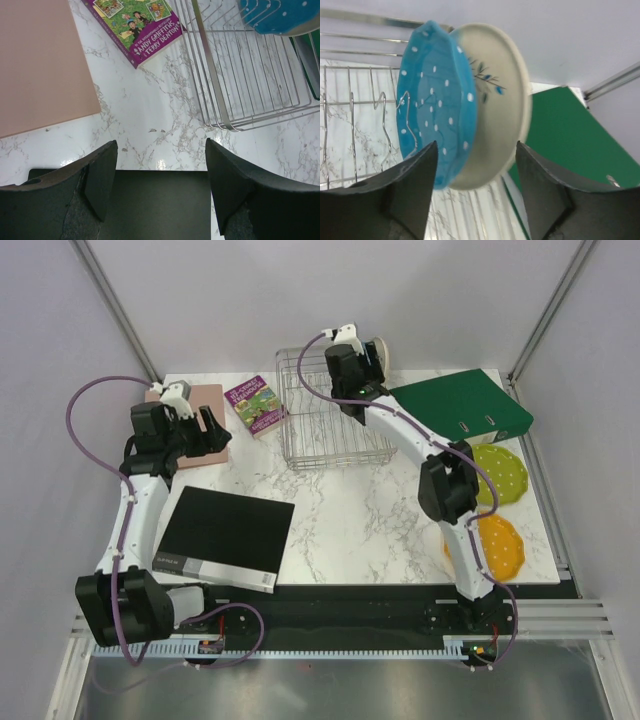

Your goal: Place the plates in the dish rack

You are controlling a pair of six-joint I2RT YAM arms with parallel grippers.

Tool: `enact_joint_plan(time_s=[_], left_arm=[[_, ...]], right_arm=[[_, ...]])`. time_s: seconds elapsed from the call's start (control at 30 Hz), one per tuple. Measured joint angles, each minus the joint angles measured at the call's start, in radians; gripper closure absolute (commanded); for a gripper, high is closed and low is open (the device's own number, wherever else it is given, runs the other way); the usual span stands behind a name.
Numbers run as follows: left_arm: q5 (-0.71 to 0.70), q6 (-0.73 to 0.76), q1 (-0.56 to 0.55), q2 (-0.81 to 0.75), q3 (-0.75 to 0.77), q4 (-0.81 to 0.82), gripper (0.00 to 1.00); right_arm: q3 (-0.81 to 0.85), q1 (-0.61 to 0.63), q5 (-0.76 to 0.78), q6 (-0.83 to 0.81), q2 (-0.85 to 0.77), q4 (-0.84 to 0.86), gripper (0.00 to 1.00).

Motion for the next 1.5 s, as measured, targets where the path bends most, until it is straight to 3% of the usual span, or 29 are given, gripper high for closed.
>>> enact_joint_plan(time_s=[0.17,0.23,0.4,0.5,0.53,0.57,0.73,0.9,1.03,1.5], left_arm=[[-0.038,0.000,-0.078,-0.049,-0.019,-0.002,0.22],[-0.051,0.001,-0.112,-0.068,-0.021,0.000,0.22],[-0.049,0.001,-0.225,-0.139,-0.054,0.005,0.23],[-0.002,-0.002,-0.262,-0.172,-0.085,0.007,0.22],[0.006,-0.005,-0.270,-0.182,-0.099,0.010,0.22],[0.012,-0.009,-0.277,-0.187,-0.110,0.011,0.22],[0.067,-0.113,-0.309,-0.205,-0.248,0.034,0.24],[0.080,-0.189,-0.315,-0.205,-0.379,0.031,0.24],[0.080,-0.197,-0.315,-0.209,-0.385,0.031,0.24],[0.068,-0.232,-0.315,-0.163,-0.385,0.035,0.24]], right_arm=[[-0.247,0.021,-0.025,-0.034,-0.325,0.007,0.08],[-0.378,0.027,-0.072,-0.076,-0.500,0.013,0.07],[-0.711,-0.055,-0.317,-0.200,-0.930,-0.130,0.23],[-0.849,-0.216,-0.493,-0.315,-1.064,-0.308,0.63],[-0.882,-0.256,-0.529,-0.354,-1.080,-0.354,0.91],[-0.922,-0.300,-0.578,-0.400,-1.085,-0.411,1.00],[-1.143,-0.415,-0.725,-0.615,-1.072,-0.636,1.00],[-1.268,-0.453,-0.784,-0.797,-1.076,-0.707,1.00],[-1.352,-0.496,-0.810,-0.920,-1.071,-0.734,1.00],[-1.340,-0.506,-0.945,-1.135,-0.822,-0.772,1.00]])
